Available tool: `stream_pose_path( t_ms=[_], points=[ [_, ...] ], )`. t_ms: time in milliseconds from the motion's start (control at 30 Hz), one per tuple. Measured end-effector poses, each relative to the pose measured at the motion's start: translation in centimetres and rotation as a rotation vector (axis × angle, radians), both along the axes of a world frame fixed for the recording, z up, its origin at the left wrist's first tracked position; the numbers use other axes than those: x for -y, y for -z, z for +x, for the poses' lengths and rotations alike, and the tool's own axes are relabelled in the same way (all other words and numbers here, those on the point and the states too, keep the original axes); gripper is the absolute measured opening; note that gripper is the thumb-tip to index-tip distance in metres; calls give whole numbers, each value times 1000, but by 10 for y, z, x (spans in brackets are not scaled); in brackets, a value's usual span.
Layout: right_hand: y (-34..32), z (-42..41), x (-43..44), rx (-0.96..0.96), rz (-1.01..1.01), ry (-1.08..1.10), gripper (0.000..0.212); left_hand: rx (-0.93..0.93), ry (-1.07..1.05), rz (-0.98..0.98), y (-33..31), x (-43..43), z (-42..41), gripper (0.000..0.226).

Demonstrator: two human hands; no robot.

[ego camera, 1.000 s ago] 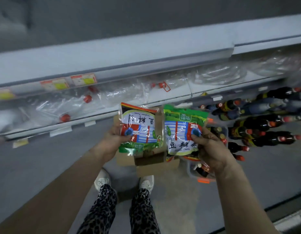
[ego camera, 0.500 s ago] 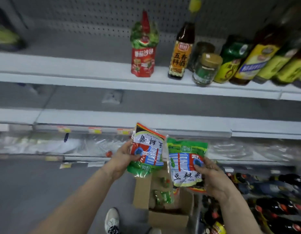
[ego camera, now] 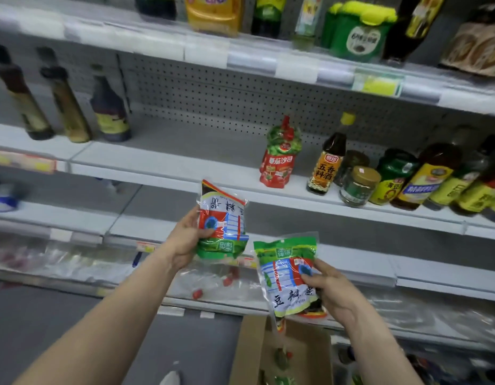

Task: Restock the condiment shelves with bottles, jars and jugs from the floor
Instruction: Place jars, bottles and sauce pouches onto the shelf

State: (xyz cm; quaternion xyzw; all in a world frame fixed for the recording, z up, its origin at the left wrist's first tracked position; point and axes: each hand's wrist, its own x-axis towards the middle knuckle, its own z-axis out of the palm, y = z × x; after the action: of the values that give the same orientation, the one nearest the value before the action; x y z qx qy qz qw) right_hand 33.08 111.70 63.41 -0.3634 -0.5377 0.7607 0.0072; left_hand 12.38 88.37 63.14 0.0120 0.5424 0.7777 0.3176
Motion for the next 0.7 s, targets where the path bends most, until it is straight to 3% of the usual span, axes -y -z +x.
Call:
stream_pose_path(
  t_ms=[467, 600, 700],
  points=[
    [-28, -108, 17, 28, 68, 151, 47, -67, 322, -56, -59, -61, -209, 53],
    [-33, -120, 17, 26, 94, 212, 47, -290, 443, -466, -73, -87, -247, 25],
    [-34, -125, 18, 46, 103, 247, 46, -680, 698, -865, -83, -107, -263, 21]
  ],
)
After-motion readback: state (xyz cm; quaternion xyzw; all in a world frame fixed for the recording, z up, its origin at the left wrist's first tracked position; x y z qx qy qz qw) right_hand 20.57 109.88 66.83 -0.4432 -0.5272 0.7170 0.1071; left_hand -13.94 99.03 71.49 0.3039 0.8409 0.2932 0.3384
